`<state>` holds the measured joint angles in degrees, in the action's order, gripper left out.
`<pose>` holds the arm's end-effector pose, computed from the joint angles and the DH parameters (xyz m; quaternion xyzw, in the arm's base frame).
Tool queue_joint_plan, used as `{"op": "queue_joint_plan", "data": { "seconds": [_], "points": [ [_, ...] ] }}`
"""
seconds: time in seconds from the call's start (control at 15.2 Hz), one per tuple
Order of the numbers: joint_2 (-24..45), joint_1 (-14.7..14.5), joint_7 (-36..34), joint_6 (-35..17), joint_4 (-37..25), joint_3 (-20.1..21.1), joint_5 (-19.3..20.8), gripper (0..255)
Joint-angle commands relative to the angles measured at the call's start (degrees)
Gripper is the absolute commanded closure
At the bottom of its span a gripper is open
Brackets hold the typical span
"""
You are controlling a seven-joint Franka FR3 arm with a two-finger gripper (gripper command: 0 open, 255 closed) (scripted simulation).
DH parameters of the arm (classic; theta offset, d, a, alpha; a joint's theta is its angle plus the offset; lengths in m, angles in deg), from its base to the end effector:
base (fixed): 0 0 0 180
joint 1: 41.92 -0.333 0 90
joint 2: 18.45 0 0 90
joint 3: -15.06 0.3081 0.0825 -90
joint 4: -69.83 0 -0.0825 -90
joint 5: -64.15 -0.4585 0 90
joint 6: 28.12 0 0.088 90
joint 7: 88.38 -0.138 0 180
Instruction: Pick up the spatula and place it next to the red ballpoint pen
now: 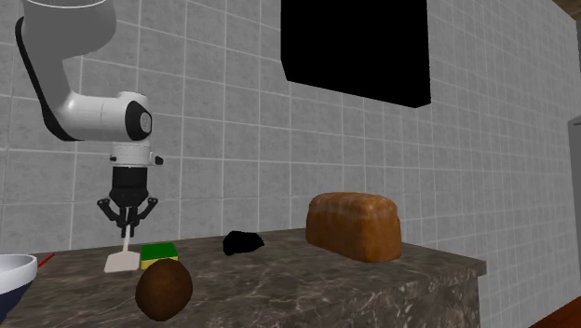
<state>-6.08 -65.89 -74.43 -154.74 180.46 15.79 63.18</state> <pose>0.6107 0.2818 0.3036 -0.9448 -0.3260 -0.0307 0.0112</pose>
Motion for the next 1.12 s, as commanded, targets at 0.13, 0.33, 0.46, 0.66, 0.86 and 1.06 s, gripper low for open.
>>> {"op": "queue_joint_plan", "data": {
  "seconds": [0.13,0.33,0.46,0.66,0.86,1.06],
  "points": [
    [1.4,0.0,0.0,-2.8,1.4,0.0,0.0,255],
    [2.2,0.0,0.0,-4.2,2.0,0.0,0.0,255],
    [2.2,0.0,0.0,-4.2,2.0,0.0,0.0,255],
    [2.2,0.0,0.0,-4.2,2.0,0.0,0.0,255],
    [2.2,0.0,0.0,-4.2,1.9,0.0,0.0,0],
    [2.2,0.0,0.0,-4.2,1.9,0.0,0.0,0]
  ]
}}
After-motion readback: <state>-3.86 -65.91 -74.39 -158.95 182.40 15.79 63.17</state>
